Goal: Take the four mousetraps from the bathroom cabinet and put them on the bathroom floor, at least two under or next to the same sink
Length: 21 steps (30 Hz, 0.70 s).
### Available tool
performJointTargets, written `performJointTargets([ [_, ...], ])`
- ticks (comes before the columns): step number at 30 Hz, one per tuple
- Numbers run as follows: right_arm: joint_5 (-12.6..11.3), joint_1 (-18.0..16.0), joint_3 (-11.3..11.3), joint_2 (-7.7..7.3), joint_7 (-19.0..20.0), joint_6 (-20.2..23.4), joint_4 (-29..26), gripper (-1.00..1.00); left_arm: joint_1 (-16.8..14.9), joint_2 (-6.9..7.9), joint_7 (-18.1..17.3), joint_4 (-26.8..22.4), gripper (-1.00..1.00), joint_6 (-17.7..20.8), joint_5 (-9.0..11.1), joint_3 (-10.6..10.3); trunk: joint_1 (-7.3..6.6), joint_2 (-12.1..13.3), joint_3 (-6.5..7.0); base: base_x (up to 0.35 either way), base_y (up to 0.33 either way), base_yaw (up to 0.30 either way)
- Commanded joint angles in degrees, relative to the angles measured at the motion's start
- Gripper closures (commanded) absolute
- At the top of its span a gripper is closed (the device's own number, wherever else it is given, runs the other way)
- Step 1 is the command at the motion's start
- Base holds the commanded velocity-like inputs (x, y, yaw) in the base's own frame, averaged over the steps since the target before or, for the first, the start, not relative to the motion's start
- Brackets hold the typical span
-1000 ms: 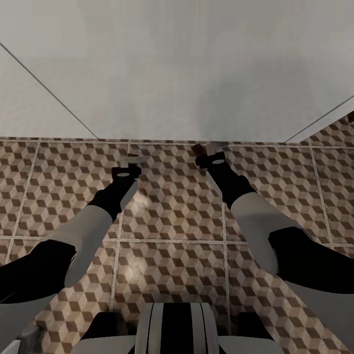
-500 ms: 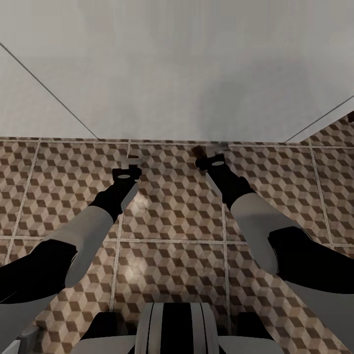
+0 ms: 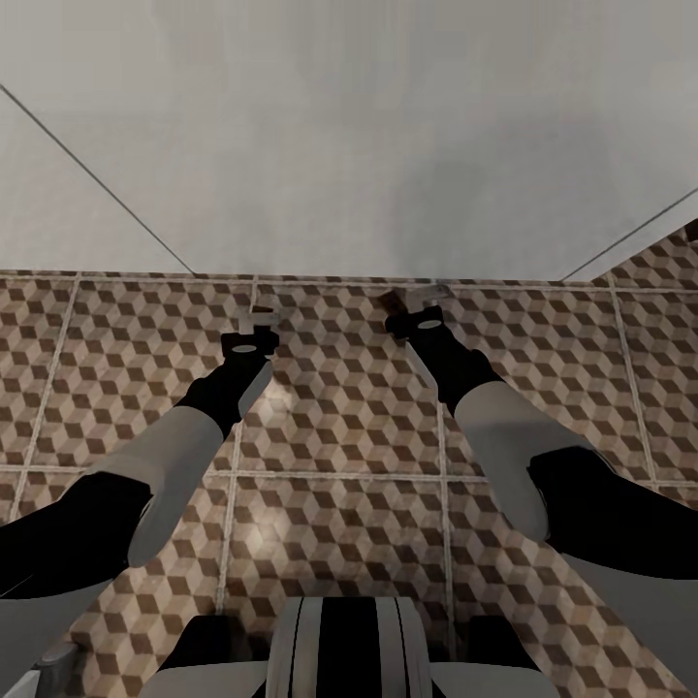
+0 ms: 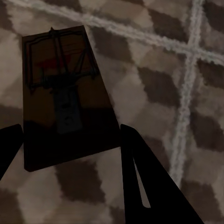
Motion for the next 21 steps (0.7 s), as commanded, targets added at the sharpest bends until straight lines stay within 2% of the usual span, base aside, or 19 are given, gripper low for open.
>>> performJointTargets([
  [1,0.41,-0.01,0.22,0.00,-0.41,0.50,-0.07,-1.00,-0.02,0.07,0.69,-0.10,1.00,0.37,0.42,-0.52,-0.01,-0.01,-0.03,0.000,0.000,0.000],
  [21,0.41,-0.01,0.22,0.00,-0.41,-0.26,-0.07,-1.00,-0.02,0.09,0.69,-0.01,1.00,0.39,0.42,-0.52,-0.01,-0.01,-0.03,0.000,0.000,0.000],
])
